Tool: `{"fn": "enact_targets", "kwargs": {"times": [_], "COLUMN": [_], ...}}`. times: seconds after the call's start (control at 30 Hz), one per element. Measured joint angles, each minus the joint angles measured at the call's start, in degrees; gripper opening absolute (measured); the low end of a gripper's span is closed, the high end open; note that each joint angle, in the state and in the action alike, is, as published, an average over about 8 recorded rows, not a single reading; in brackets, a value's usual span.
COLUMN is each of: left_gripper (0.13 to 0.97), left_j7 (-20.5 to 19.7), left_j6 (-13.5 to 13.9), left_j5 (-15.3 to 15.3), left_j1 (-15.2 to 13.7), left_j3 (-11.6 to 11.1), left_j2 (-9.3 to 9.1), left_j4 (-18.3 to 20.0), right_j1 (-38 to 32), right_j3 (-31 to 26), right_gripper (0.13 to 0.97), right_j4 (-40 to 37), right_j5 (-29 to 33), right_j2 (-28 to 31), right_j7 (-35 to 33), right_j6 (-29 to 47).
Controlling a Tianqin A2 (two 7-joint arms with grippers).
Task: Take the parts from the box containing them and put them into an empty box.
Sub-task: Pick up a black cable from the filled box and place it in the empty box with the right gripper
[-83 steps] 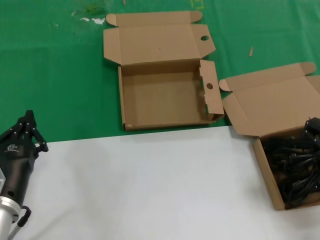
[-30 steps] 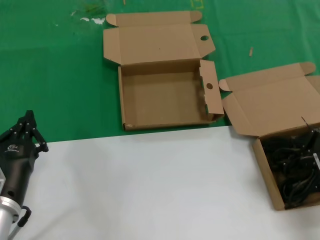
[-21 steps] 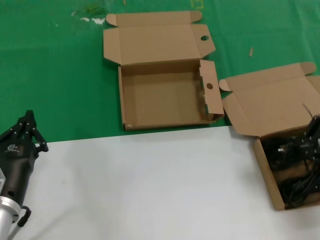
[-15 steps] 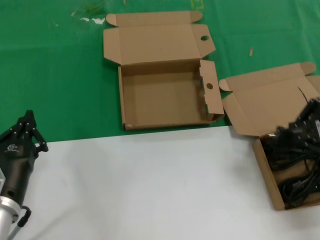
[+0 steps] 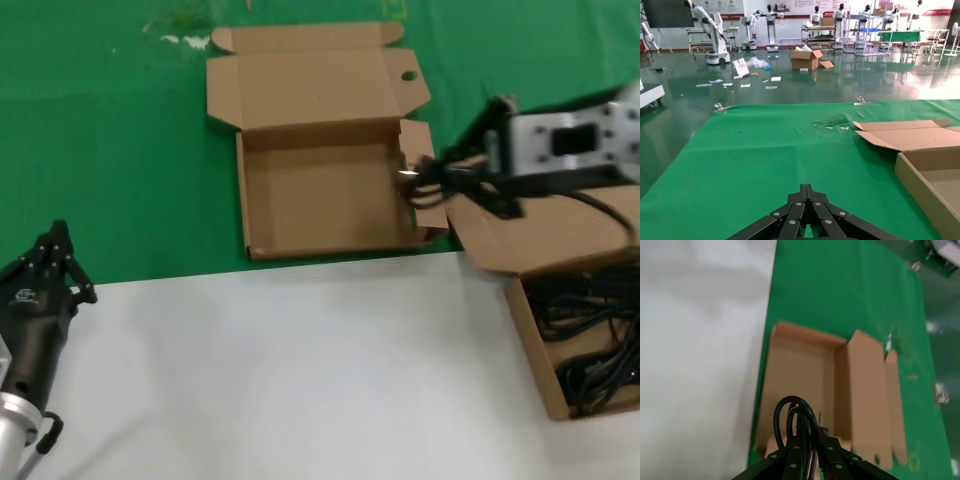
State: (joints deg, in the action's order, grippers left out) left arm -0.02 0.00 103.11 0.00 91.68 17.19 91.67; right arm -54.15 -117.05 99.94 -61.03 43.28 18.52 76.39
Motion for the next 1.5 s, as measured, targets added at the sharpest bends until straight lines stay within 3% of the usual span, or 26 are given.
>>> {"fn": "enact_targets", "kwargs": {"times": [0.3, 0.6, 1.07, 1.5], "left_gripper": [0.140, 0.140, 0.140, 0.140], "left_j7": [0.0, 0.0, 0.0, 0.0], "left_j6": [0.0, 0.0, 0.0, 0.0], "left_j5": [0.0, 0.0, 0.0, 0.0], "left_j1": [0.0, 0.0, 0.0, 0.0], "left_j3": [0.0, 0.0, 0.0, 0.0], "left_j2": [0.00, 0.00, 0.00, 0.00], "left_j4": [0.0, 0.0, 0.0, 0.0], "right_j1": [-3.8, -4.2, -4.1, -3.1], "right_j3": [-5.4, -8.8, -9.8, -8.6], "right_gripper": [0.167, 0.167, 0.167, 0.205], "right_j4": [-9.1, -17.9, -30.2, -33.1], "right_j5": [7.6, 12.5, 15.8, 14.6], "right_j2": [-13.8, -21.8, -27.8, -29.0], "right_j7": [2.4, -0.2, -6.1, -7.7], "right_j6": [-5.3, -11.5, -20.5, -23.0]}}
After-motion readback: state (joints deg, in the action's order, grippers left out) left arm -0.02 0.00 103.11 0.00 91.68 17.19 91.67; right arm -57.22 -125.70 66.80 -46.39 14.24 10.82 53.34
